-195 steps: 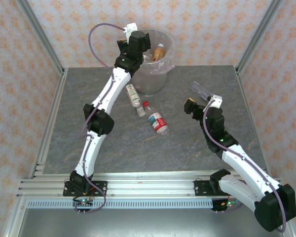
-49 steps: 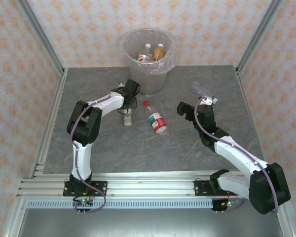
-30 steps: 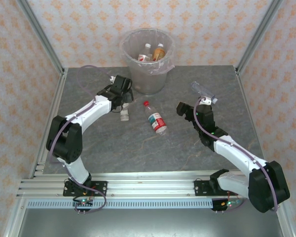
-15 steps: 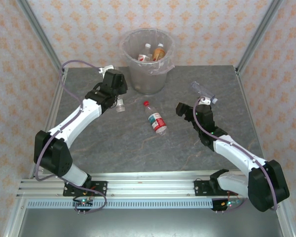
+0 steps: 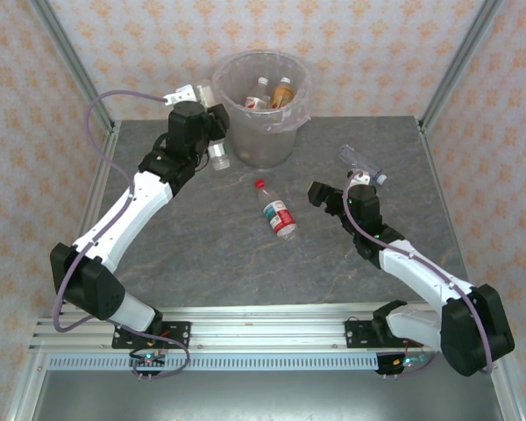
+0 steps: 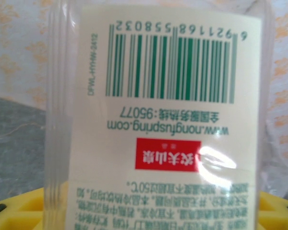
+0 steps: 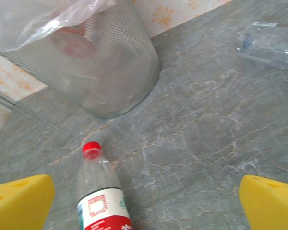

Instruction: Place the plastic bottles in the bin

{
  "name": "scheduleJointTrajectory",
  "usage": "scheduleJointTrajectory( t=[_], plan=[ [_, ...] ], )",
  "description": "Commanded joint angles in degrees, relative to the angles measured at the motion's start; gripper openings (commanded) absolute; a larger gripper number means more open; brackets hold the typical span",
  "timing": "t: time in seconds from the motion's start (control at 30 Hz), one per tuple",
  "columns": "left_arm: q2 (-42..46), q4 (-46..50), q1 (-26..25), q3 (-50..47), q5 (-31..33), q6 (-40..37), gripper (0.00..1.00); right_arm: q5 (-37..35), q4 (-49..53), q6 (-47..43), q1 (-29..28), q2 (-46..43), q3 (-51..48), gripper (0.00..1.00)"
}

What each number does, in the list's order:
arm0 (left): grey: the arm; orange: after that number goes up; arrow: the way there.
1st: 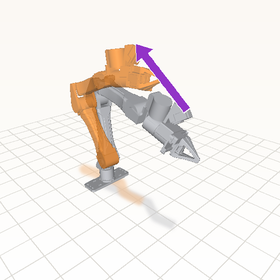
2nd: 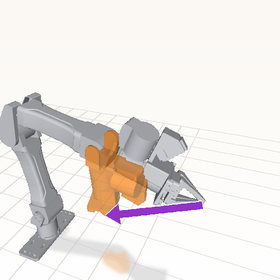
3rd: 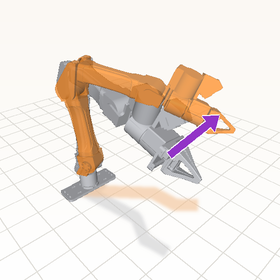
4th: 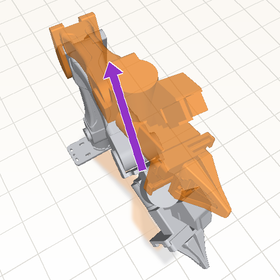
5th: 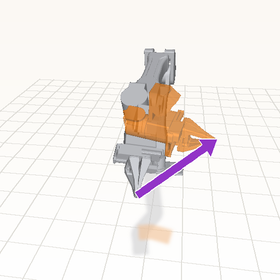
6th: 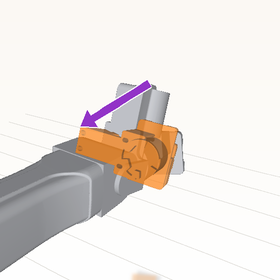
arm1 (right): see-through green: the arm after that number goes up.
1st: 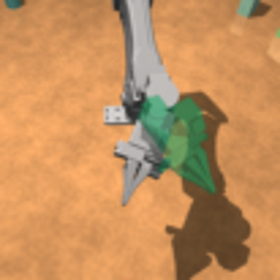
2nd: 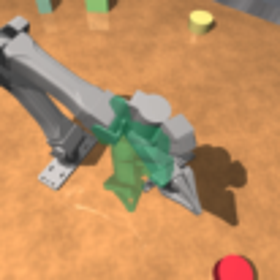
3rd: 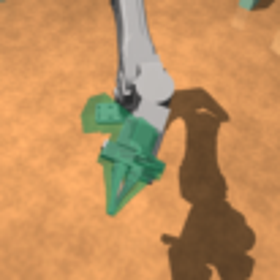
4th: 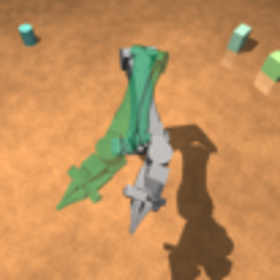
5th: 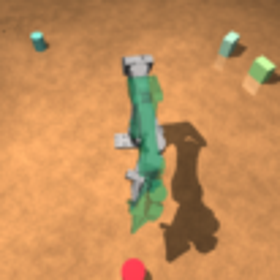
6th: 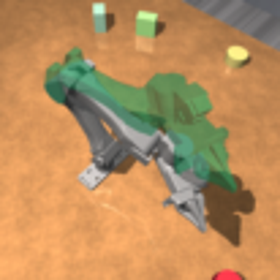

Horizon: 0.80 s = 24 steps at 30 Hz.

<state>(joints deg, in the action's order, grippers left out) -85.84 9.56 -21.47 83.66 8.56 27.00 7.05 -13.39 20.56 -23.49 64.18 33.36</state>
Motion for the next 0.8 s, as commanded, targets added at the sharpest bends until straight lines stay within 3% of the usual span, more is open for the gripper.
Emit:
scheduleJointTrajectory(
  t=[0.0,0.13,0.37,0.77],
  plan=[
    [0.7,-5.7,0.0,2.4,-2.6,0.6,0.0,4.2,-3.7,-1.3,-0.3,-1.7,0.1,0.99],
    [-0.4,-8.5,-0.1,5.5,-5.2,0.2,0.0,5.9,-4.4,-2.0,-0.4,-2.6,-0.3,0.99],
    [-7.7,-5.3,-0.4,18.8,-13.1,-0.8,0.0,6.1,-5.4,-2.2,-0.4,-3.0,-1.0,0.99],
    [-18.9,-9.7,-1.5,31.4,-12.5,-1.5,0.0,5.7,-5.4,-2.4,-0.3,-3.4,-1.5,0.99]
  ],
)
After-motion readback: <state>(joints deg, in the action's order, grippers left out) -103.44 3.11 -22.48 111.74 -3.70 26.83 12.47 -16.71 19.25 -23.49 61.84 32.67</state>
